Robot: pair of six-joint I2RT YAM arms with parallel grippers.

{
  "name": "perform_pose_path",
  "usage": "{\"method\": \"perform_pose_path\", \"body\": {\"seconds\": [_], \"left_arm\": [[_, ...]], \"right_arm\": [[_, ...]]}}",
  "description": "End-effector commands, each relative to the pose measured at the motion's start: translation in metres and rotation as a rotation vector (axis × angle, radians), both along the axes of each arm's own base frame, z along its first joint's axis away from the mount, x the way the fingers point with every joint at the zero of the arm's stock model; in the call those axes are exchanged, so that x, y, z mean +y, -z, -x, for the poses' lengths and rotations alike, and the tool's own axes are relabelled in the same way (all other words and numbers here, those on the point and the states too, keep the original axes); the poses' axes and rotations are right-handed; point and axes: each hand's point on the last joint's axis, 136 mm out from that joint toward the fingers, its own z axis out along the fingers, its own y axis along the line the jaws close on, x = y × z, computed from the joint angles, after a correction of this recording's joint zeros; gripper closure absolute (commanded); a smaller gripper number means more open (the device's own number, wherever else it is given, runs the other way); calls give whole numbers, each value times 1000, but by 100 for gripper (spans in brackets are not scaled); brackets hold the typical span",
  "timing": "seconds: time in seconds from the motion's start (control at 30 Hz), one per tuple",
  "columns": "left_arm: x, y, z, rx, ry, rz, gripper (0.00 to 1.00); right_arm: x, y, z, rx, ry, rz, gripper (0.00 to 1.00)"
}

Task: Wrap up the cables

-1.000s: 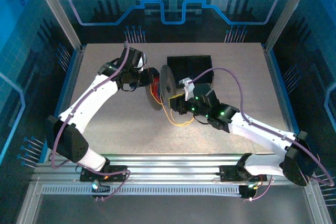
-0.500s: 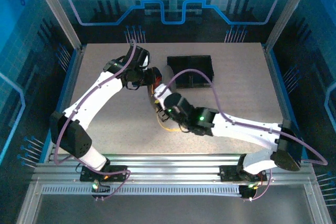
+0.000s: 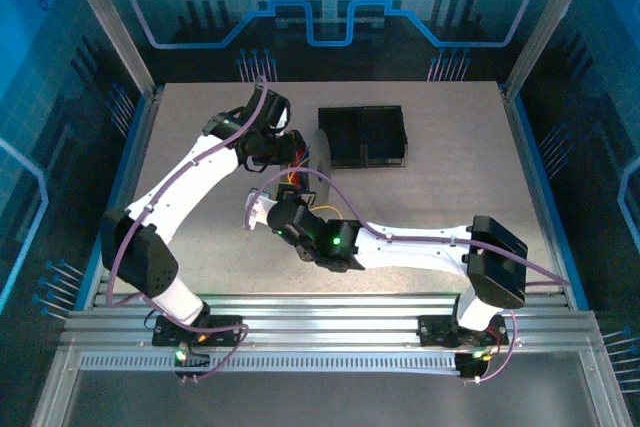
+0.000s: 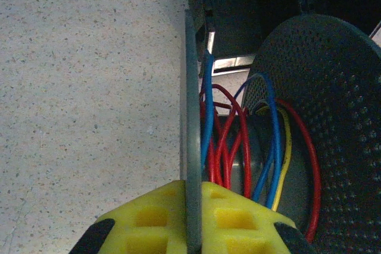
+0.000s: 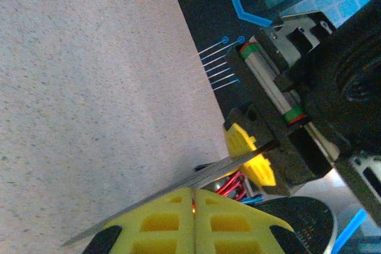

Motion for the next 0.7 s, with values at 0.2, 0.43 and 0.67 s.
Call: {"method": "perform_pose_path", "body": {"seconds": [0.2, 0.43, 0.67], "left_arm": [[-15, -37, 16, -73, 79, 89, 100], [-16, -41, 18, -78, 80, 104, 100], [-10, -37, 15, -79, 54, 70, 100]], "right_arm": [[-29, 11, -34, -10, 11, 203, 100], [-37, 37, -48, 64, 94, 262, 93], [-32, 5, -36, 74, 103, 122, 62]]}}
